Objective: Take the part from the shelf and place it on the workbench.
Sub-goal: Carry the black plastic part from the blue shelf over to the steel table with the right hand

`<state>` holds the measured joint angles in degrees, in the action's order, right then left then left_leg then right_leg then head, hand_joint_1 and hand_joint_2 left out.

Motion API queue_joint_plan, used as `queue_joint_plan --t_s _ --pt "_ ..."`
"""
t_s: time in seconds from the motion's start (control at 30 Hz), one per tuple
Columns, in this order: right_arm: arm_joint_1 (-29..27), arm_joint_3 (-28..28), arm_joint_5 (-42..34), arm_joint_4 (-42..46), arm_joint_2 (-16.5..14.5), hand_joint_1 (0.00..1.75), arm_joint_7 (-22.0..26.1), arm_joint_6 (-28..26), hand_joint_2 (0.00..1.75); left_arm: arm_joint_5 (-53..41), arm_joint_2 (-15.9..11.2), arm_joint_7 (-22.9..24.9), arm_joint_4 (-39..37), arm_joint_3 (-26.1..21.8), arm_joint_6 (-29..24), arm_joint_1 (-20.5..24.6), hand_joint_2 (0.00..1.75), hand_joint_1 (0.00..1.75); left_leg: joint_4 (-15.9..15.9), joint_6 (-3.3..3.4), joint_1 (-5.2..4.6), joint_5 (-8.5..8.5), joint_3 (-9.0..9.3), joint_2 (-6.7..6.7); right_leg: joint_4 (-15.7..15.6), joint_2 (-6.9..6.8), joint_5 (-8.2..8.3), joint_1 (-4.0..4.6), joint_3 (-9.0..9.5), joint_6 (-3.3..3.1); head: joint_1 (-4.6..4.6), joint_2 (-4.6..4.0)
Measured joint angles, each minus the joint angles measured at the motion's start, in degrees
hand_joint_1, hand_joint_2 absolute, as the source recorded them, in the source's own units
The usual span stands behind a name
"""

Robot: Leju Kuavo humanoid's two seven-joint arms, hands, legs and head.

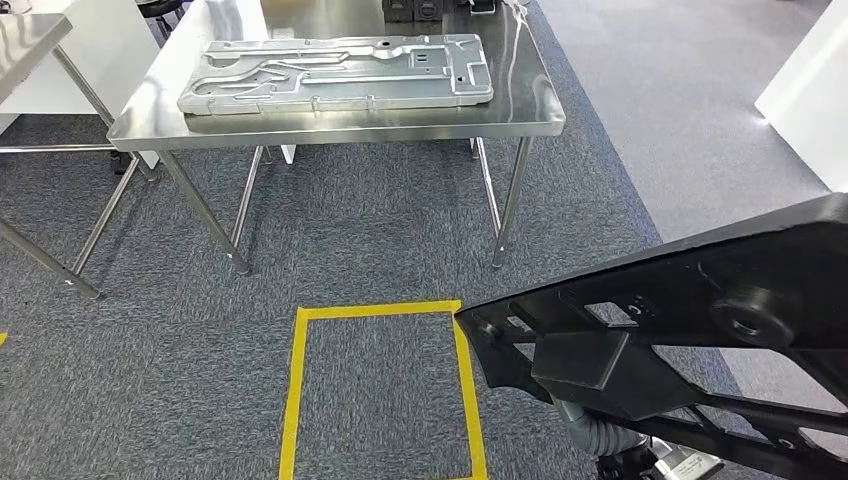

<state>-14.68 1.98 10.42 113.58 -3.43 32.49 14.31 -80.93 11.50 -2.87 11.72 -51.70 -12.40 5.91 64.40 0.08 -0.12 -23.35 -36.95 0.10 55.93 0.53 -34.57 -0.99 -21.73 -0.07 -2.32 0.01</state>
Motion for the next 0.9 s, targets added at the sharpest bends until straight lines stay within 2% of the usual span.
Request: queue_joint_plan --t_s 0.1,0.17,0.2,0.23,0.3,0.33,0.37,0.4,0.43,0.47,0.5,0.53,0.63,0.7,0.73,0.8,0.83,0.87,0.9 --pt "0.09 0.01 0.08 0.03 -0.15 1.75 -0.2 0.02 1.75 -0.17 -0.02 0.06 -0.01 -0.1 -0.13 -0.01 1.75 0.0 -1.05 0.99 -0.67 -0.35 1.1 0.11 -0.94 0.16 -0.33 -0.35 1.28 1.02 -0.04 0.0" --pt "0.42 -0.01 0.1 0.23 -0.18 1.75 -0.37 0.04 1.75 -0.49 -0.02 -0.13 0.0 -0.1 -0.19 0.06 1.75 0.0 -3.79 1.47 -0.25 -1.69 3.29 -0.14 -1.05 -0.08 -0.78 -0.36 1.84 1.46 -0.02 -0.01" --pt "0.64 -0.01 0.13 0.34 -0.18 1.75 -0.43 0.05 1.75 -0.61 -0.01 -0.31 0.0 -0.1 -0.17 -0.01 1.75 0.0 -5.6 1.69 0.06 -2.49 4.59 -0.26 0.66 -0.19 -1.46 -0.35 0.91 1.66 -0.01 0.0" --pt "0.75 -0.01 0.16 0.44 -0.18 1.75 -0.46 0.05 1.75 -0.68 0.02 -0.47 -0.01 -0.1 -0.16 -0.14 1.75 0.0 -7.27 1.9 0.35 -3.32 5.84 -0.37 3.88 -0.27 -2.46 -0.36 -1.18 1.9 0.0 0.01" --pt "0.67 -0.02 0.22 0.45 -0.18 1.75 -0.55 0.06 1.75 -0.66 0.09 -0.61 -0.02 -0.1 -0.14 -0.55 1.75 0.0 -8.38 2.04 0.48 -4.16 6.94 -0.39 12.53 -0.28 -4.01 -0.45 -7.67 2.39 0.01 0.01" --pt "0.57 -0.02 0.24 0.41 -0.18 1.75 -0.59 0.06 1.75 -0.64 0.14 -0.62 -0.02 -0.1 -0.14 -0.74 1.75 0.0 -8.47 2.02 0.54 -4.55 7.45 -0.44 15.41 -0.29 -3.59 -0.54 -10.56 2.61 0.01 0.01" --pt "0.52 -0.02 0.24 0.38 -0.18 1.75 -0.63 0.05 1.75 -0.62 0.16 -0.63 -0.02 -0.1 -0.13 -0.9 1.75 0.0 -8.49 1.93 0.63 -5.06 8.12 -0.54 16.21 -0.3 -1.81 -0.64 -12.56 2.77 0.01 0.0" --pt "0.53 -0.02 0.25 0.35 -0.18 1.75 -0.64 0.06 1.75 -0.62 0.2 -0.63 -0.02 -0.1 -0.11 -1.04 1.75 0.0 -8.49 1.76 0.73 -5.66 8.96 -0.68 14.69 -0.34 1.28 -0.75 -13.48 2.88 0.01 0.0" --pt "0.54 -0.02 0.27 0.33 -0.18 1.75 -0.64 0.05 1.75 -0.62 0.23 -0.63 -0.02 -0.1 -0.07 -1.17 1.75 0.0 -8.46 1.54 0.83 -6.31 9.9 -0.79 11.46 -0.42 4.89 -0.83 -13.5 2.91 0.01 -0.01" --pt "0.55 -0.02 0.33 0.26 -0.18 1.75 -0.66 0.06 1.75 -0.63 0.25 -0.62 -0.03 -0.1 -0.04 -1.32 1.75 0.0 -8.53 1.26 0.89 -6.9 10.57 -0.9 8.65 -0.52 7.69 -0.83 -13.15 2.89 0.01 -0.01" --pt "0.56 -0.03 0.38 0.19 -0.18 1.75 -0.66 0.08 1.75 -0.65 0.27 -0.61 -0.03 -0.1 -0.01 -1.43 1.75 0.0 -8.44 0.94 0.86 -7.36 11.05 -0.97 6.3 -0.58 9.47 -0.7 -12.72 2.76 0.01 -0.01" --pt "0.57 -0.04 0.45 0.11 -0.19 1.75 -0.68 0.09 1.75 -0.66 0.28 -0.6 -0.04 -0.1 0.01 -1.51 1.75 0.0 -8.36 0.61 0.8 -7.66 11.18 -0.98 4.81 -0.6 9.67 -0.55 -12.31 2.45 0.01 -0.01" --pt "0.6 0.02 0.57 0.04 -0.19 1.75 -0.7 0.13 1.75 -0.66 0.29 -0.59 -0.03 -0.1 0.01 -1.4 1.75 0.0 -8.24 -0.32 0.62 -7.98 10.69 -0.73 2.74 -0.41 7.71 -0.4 -11.61 1.11 -0.01 0.0" --pt "0.65 0.05 0.57 0.05 -0.22 1.75 -0.68 0.14 1.75 -0.62 0.27 -0.6 -0.02 -0.1 -0.01 -1.25 1.75 0.0 -6.13 -0.83 0.64 -9.22 9.79 -0.53 2.21 -0.41 7.41 -0.62 -11.15 0.37 -0.02 -0.01" --pt "0.67 0.06 0.57 0.05 -0.25 1.75 -0.67 0.14 1.75 -0.57 0.26 -0.65 -0.02 -0.1 -0.01 -1.17 1.75 0.0 -3.26 -1.01 0.68 -10.54 8.46 -0.5 2.07 -0.47 7.33 -0.67 -10.85 0.05 -0.03 -0.01" --pt "0.69 0.07 0.57 0.04 -0.28 1.75 -0.67 0.15 1.75 -0.49 0.22 -0.78 -0.02 -0.13 -0.01 -0.74 1.75 0.0 5.11 -1.23 0.71 -13.54 4.1 -0.49 2.06 -0.7 7.09 -0.47 -10.48 -0.34 -0.03 -0.01" --pt "0.68 0.06 0.57 0.04 -0.29 1.75 -0.67 0.16 1.75 -0.46 0.21 -0.85 -0.02 -0.14 0.0 -0.47 1.75 0.0 8.42 -1.27 0.72 -14.19 2.2 -0.48 2.06 -0.77 6.98 -0.37 -10.27 -0.43 -0.03 -0.01" --pt "0.67 0.06 0.57 0.03 -0.29 1.75 -0.67 0.16 1.75 -0.48 0.2 -0.86 -0.02 -0.14 0.01 -0.23 1.75 0.0 9.81 -1.24 0.71 -13.71 1.2 -0.48 2.07 -0.8 6.84 -0.29 -10.0 -0.47 -0.03 -0.01" --pt "0.68 0.05 0.57 0.03 -0.3 1.75 -0.67 0.16 1.75 -0.5 0.2 -0.83 -0.02 -0.14 0.01 -0.15 1.75 0.0 8.75 -1.13 0.72 -12.01 1.33 -0.47 2.08 -0.74 6.7 -0.25 -9.67 -0.44 -0.03 -0.01"
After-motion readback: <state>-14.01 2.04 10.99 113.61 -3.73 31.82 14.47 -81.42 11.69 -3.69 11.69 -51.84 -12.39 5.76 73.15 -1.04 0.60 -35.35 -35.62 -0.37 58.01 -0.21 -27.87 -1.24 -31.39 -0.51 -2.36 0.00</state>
